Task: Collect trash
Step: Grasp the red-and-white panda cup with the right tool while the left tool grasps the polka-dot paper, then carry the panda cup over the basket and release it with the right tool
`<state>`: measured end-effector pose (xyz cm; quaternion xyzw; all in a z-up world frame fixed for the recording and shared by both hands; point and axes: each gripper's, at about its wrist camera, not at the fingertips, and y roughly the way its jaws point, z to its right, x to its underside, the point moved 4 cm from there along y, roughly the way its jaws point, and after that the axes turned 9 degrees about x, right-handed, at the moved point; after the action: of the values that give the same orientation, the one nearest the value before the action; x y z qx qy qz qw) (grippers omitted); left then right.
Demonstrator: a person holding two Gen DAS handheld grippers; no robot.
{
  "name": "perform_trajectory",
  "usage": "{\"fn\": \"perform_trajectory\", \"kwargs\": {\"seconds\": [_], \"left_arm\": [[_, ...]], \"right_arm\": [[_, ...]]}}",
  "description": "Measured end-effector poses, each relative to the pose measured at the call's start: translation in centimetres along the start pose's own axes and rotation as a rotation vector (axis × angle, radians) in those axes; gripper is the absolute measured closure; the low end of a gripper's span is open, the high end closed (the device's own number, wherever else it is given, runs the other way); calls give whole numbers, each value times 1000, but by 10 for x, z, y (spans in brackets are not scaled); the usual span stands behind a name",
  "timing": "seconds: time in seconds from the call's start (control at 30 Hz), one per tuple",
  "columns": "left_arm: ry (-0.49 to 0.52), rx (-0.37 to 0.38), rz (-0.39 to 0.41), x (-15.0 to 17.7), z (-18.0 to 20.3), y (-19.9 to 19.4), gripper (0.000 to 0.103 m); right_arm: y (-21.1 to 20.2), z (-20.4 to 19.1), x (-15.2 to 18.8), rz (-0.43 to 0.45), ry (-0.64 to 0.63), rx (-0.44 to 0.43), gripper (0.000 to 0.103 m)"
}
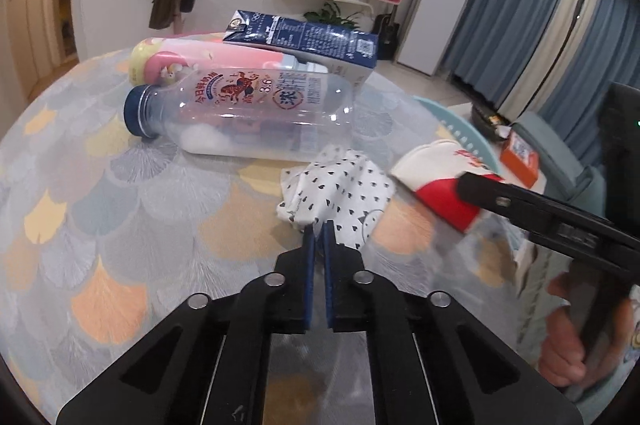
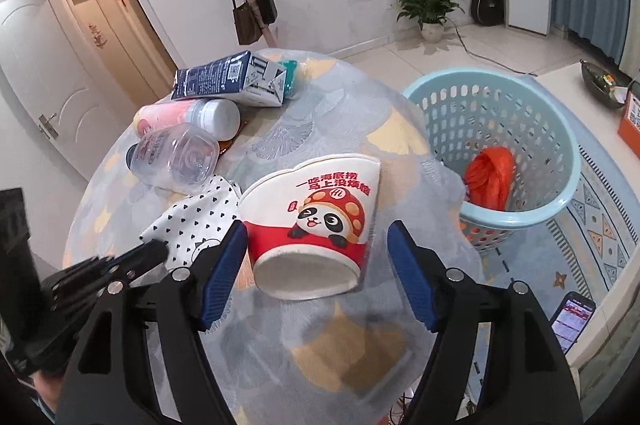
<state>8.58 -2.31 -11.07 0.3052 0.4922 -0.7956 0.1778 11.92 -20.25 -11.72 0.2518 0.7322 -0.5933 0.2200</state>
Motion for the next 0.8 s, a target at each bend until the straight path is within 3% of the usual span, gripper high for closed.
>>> {"fn": "perform_trajectory", "kwargs": {"seconds": [0.23,0.3,0.4,0.8], "left_arm": [[-2,13,17,10,7,-13,102],[-6,31,31,12,10,-17,103],[-2,56,50,15,16,-23,103],[46,121,152,-4,47,-46,103]], "right_arm": [[8,-8,3,-34,-5,-15,34],[7,-10,3,-31,-15,-11,40],[5,-11,4,-31,-21,-21,41],[-52,-3,-17,140,-34,2,41]]}}
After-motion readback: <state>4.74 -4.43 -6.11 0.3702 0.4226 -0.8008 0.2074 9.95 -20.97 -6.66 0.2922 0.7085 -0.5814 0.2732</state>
